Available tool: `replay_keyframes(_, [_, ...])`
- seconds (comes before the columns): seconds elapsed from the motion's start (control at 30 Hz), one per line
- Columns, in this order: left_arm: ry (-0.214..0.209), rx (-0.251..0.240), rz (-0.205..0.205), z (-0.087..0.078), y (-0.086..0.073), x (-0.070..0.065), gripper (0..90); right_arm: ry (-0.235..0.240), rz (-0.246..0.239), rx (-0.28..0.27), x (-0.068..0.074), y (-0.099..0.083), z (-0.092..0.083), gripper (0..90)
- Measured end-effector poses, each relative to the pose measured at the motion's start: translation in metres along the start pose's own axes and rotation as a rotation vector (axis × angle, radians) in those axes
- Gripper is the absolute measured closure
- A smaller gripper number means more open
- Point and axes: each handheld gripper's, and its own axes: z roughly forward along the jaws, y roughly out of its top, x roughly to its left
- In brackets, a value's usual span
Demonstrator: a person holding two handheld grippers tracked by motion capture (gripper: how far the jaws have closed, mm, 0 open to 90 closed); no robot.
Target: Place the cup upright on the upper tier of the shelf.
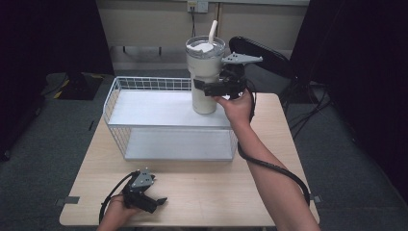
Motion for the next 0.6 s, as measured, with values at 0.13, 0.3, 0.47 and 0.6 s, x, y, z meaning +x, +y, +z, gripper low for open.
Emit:
replay_keyframes(0.13, [0.0,0.0,0.0,0.0,0.0,0.0,5.3,0.002,-0.001,0.006,-0.0007,-0.0004,-0.0016,9.6])
replay_keyframes(0.3, [0.0,0.0,0.001,0.0,0.0,0.0,5.3,0.012,-0.005,-0.005,-0.0009,-0.0032,-0.0032,9.4])
replay_keyframes(0.47, [-0.001,0.0,-0.001,0.0,0.0,0.0,5.3,0.017,-0.012,0.002,-0.0007,-0.0036,-0.0044,9.0])
replay_keyframes(0.6, [0.0,0.0,0.0,0.0,0.0,0.0,5.3,0.021,-0.024,0.006,0.0002,-0.0049,-0.0061,8.7])
